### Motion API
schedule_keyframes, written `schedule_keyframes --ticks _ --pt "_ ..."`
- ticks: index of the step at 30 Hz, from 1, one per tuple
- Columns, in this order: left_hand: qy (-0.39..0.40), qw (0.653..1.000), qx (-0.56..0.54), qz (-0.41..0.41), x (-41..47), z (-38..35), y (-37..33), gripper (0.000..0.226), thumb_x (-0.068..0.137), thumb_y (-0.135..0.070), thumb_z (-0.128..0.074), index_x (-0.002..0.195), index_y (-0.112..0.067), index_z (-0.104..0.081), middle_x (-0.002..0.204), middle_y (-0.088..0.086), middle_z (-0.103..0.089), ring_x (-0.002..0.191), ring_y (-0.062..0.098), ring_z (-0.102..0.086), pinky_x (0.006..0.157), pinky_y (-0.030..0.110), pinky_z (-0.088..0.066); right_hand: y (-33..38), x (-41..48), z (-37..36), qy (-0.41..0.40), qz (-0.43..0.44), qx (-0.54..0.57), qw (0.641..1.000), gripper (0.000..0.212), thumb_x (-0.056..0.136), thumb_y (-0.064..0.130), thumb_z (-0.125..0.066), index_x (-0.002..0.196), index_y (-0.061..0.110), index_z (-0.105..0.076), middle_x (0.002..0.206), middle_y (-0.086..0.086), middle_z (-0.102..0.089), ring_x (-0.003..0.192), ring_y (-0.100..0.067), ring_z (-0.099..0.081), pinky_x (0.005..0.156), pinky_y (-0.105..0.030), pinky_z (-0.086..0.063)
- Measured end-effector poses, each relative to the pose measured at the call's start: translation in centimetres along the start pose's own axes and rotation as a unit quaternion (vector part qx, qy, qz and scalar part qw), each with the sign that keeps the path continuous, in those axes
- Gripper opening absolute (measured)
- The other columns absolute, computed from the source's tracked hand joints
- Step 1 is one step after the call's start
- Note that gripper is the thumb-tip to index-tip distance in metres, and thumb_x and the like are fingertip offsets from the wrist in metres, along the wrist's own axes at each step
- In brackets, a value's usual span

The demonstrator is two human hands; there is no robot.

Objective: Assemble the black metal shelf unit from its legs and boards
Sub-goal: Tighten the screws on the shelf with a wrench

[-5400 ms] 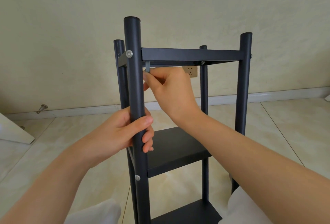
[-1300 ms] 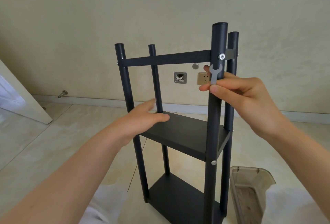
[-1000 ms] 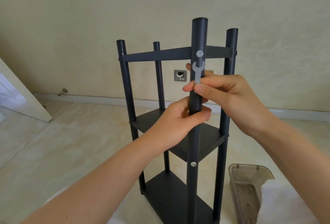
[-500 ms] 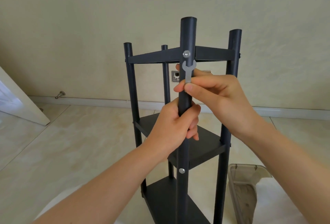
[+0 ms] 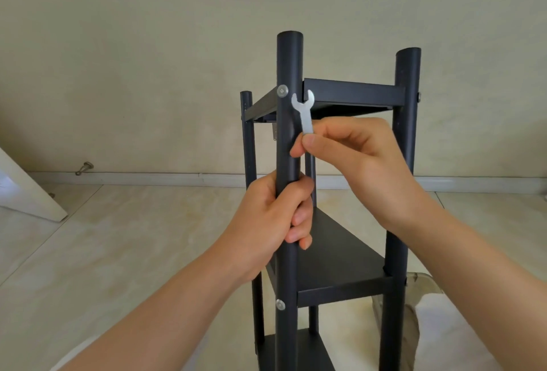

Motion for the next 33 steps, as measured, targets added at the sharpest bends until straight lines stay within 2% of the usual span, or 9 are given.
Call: schedule_keyframes --ticks 3,7,12,14,18,24,28,30,33 --pt "-0.005 1.0 0.004 -0.001 0.1 0.0 0.0 0.05 0.1 -0.024 -0.048 0.051 -0.029 -0.049 0.048 -0.004 -0.038 0.041 0.013 -0.035 0.049 0.025 -0.046 -0.7 0.0 0.2 -0.036 -0.035 -0.026 0.998 0.023 0.092 0.004 -0.057 0.074 -0.001 -0.07 0.081 -0.008 -0.073 0.09 -0.02 -0.069 0.091 -0.04 -0.051" --pt "-0.016 1.0 -0.008 0.002 0.2 0.3 0.0 0.039 0.095 -0.039 -0.05 0.06 -0.021 -0.049 0.05 -0.002 -0.038 0.041 0.012 -0.035 0.048 0.024 -0.046 -1.1 0.0 0.1 -0.035 -0.09 -0.043 0.994 0.024 0.088 0.001 -0.056 0.068 0.002 -0.069 0.081 0.004 -0.075 0.088 -0.005 -0.069 0.089 -0.026 -0.047" --pt "-0.012 1.0 -0.021 0.006 0.3 0.7 -0.1 0.039 0.092 -0.044 -0.049 0.06 -0.022 -0.051 0.05 -0.002 -0.038 0.04 0.011 -0.035 0.047 0.024 -0.045 -1.5 0.3 0.3 -0.059 -0.106 -0.124 0.985 0.025 0.088 0.012 -0.055 0.068 0.011 -0.07 0.079 -0.029 -0.06 0.08 -0.038 -0.057 0.072 -0.04 -0.047" --pt "-0.011 1.0 -0.025 0.008 0.2 0.7 0.0 0.038 0.092 -0.044 -0.05 0.06 -0.022 -0.051 0.05 -0.003 -0.038 0.04 0.011 -0.035 0.047 0.024 -0.045 -1.4 0.5 0.1 -0.06 -0.114 -0.135 0.983 0.025 0.088 0.012 -0.054 0.067 0.008 -0.067 0.074 -0.026 -0.057 0.07 -0.032 -0.052 0.063 -0.036 -0.044" --pt "-0.01 0.999 -0.031 0.01 0.1 0.7 -0.1 0.038 0.091 -0.043 -0.051 0.06 -0.022 -0.05 0.051 -0.003 -0.038 0.04 0.011 -0.034 0.047 0.025 -0.045 -0.9 1.0 -0.4 -0.074 -0.119 -0.113 0.984 0.031 0.091 0.008 -0.051 0.06 0.01 -0.057 0.051 0.004 -0.049 0.055 -0.002 -0.043 0.054 -0.014 -0.036" --pt "-0.007 1.0 -0.024 0.015 0.0 0.9 -0.2 0.041 0.096 -0.043 -0.049 0.061 -0.021 -0.05 0.051 -0.002 -0.037 0.04 0.011 -0.035 0.047 0.024 -0.045 -0.6 1.6 -0.6 -0.093 -0.113 -0.102 0.984 0.029 0.092 0.01 -0.053 0.065 0.009 -0.064 0.063 -0.021 -0.04 0.061 -0.02 -0.036 0.054 -0.027 -0.032" --pt "-0.013 1.0 -0.012 0.022 -0.1 1.1 -0.3 0.039 0.091 -0.044 -0.049 0.06 -0.022 -0.05 0.051 -0.001 -0.036 0.04 0.012 -0.034 0.046 0.023 -0.043 -0.4 1.8 -0.8 -0.098 -0.098 -0.107 0.985 0.024 0.091 0.009 -0.056 0.075 0.007 -0.073 0.076 -0.034 -0.056 0.063 -0.031 -0.042 0.057 -0.029 -0.032" --pt "-0.02 1.0 -0.009 0.022 -0.1 1.1 -0.3 0.04 0.094 -0.044 -0.048 0.06 -0.022 -0.05 0.051 -0.001 -0.036 0.04 0.012 -0.034 0.045 0.023 -0.042 -0.3 1.9 -0.8 -0.109 -0.089 -0.107 0.984 0.024 0.092 0.009 -0.056 0.077 0.008 -0.075 0.068 -0.028 -0.056 0.061 -0.035 -0.041 0.057 -0.028 -0.033" --pt "-0.022 1.0 0.0 0.02 -0.2 1.2 -0.3 0.048 0.105 -0.036 -0.043 0.06 -0.021 -0.049 0.051 -0.002 -0.036 0.04 0.011 -0.034 0.045 0.023 -0.042 -0.3 1.9 -0.8 -0.115 -0.078 -0.12 0.983 0.024 0.093 0.009 -0.057 0.08 0.008 -0.076 0.046 0.0 -0.04 0.043 -0.009 -0.029 0.05 -0.023 -0.033"
Point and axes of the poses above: each hand's wrist, its own x-axis towards the middle knuckle, its own z-axis out of the back of the hand, y = z × x, the point moved 1 cm from there along x, towards the middle knuckle
